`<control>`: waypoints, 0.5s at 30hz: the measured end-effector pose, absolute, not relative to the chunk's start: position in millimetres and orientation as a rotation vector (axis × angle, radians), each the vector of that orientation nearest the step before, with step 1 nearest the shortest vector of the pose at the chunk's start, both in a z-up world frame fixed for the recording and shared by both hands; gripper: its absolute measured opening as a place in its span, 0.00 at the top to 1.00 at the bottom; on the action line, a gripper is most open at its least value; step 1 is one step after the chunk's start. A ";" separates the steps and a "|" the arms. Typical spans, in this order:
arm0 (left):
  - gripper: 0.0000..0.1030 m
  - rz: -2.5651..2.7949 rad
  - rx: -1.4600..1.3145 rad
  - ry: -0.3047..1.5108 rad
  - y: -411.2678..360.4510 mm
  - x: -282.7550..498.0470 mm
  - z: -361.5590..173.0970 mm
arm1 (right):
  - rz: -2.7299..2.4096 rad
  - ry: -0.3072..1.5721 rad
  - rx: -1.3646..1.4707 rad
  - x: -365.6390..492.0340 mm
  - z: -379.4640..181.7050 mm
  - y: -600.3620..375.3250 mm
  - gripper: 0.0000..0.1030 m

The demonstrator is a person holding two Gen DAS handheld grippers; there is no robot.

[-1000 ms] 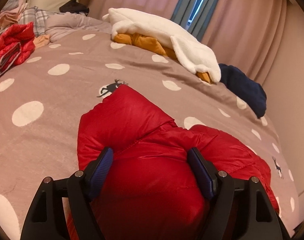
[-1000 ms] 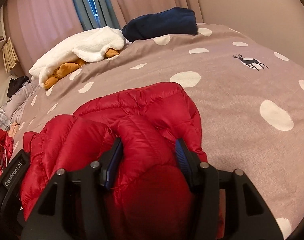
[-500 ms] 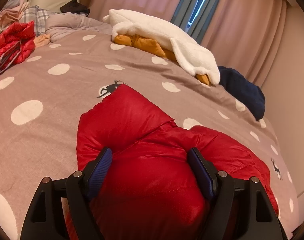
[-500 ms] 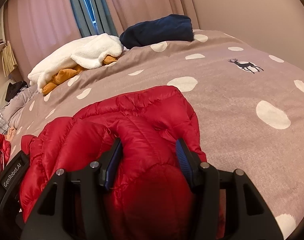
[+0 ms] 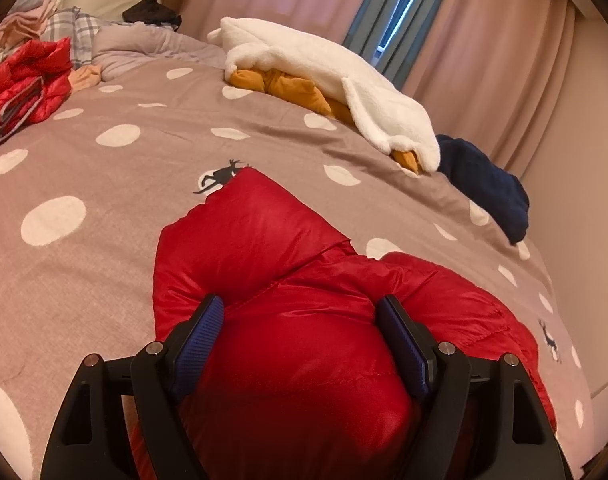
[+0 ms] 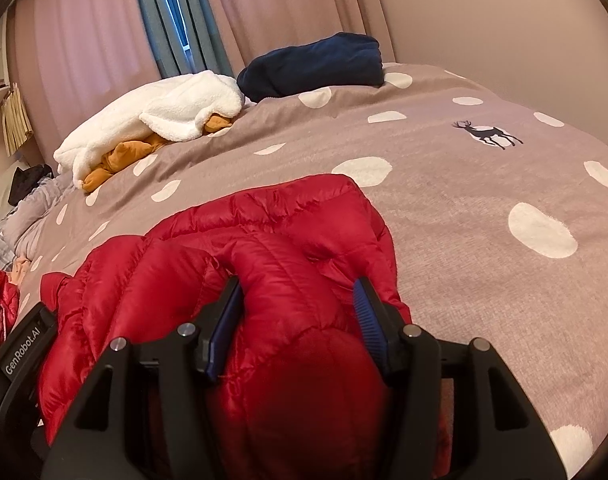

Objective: Fold large clothes
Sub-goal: 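Hold the red jacket bundle firmly with both closed tools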

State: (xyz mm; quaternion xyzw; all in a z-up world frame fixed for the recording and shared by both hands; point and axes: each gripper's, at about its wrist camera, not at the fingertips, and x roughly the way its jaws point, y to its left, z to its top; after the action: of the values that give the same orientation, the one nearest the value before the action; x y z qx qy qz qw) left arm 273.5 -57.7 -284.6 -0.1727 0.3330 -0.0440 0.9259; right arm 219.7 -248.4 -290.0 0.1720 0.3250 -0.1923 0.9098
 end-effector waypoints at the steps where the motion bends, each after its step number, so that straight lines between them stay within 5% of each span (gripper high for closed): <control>1: 0.23 -0.092 -0.356 0.684 -57.5 273.5 -284.5 | -0.395 0.670 0.356 219.6 -289.9 -248.5 0.46; 15: 0.21 -0.095 -0.369 0.684 -54.7 275.0 -285.7 | -0.391 0.668 0.365 219.3 -287.7 -249.3 0.45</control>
State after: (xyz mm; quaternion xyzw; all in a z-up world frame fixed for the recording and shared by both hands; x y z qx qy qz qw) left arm 275.0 -54.7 -285.7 -0.1800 0.3333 -0.0463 0.9243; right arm 219.3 -249.3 -287.7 0.1769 0.3238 -0.1894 0.9099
